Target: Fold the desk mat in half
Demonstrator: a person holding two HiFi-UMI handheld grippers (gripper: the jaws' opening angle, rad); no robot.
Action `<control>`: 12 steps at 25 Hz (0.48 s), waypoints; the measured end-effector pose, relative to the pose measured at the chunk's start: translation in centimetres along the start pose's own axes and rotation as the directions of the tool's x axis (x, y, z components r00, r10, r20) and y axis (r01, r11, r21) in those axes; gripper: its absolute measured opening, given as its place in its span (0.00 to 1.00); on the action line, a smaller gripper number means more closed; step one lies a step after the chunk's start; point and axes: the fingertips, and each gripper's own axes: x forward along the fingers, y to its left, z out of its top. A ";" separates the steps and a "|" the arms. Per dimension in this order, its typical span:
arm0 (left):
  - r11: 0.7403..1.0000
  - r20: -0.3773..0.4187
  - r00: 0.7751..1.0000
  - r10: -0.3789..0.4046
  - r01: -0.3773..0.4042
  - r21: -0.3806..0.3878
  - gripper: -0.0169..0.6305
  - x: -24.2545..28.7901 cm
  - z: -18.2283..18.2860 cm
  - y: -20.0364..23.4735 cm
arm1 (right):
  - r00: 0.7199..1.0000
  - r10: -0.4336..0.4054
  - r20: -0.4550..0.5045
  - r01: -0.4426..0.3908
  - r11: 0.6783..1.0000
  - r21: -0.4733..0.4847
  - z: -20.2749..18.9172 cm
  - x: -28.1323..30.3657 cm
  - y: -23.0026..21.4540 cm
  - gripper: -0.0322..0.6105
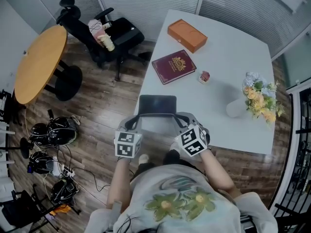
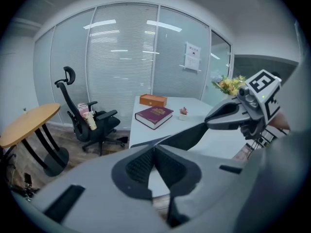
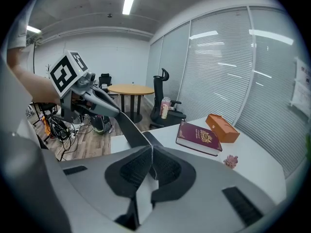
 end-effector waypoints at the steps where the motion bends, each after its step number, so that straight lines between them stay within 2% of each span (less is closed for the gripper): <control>1: 1.000 0.001 1.000 0.006 -0.006 -0.001 0.05 0.1 0.1 0.1 | 1.000 0.004 0.003 -0.004 1.000 -0.004 0.1 0.1 -0.1 0.10; 12: 0.998 0.010 0.998 0.062 -0.063 0.002 0.05 0.9 1.5 0.7 | 0.999 0.046 0.025 -0.045 0.997 -0.056 1.0 0.8 -1.6 0.10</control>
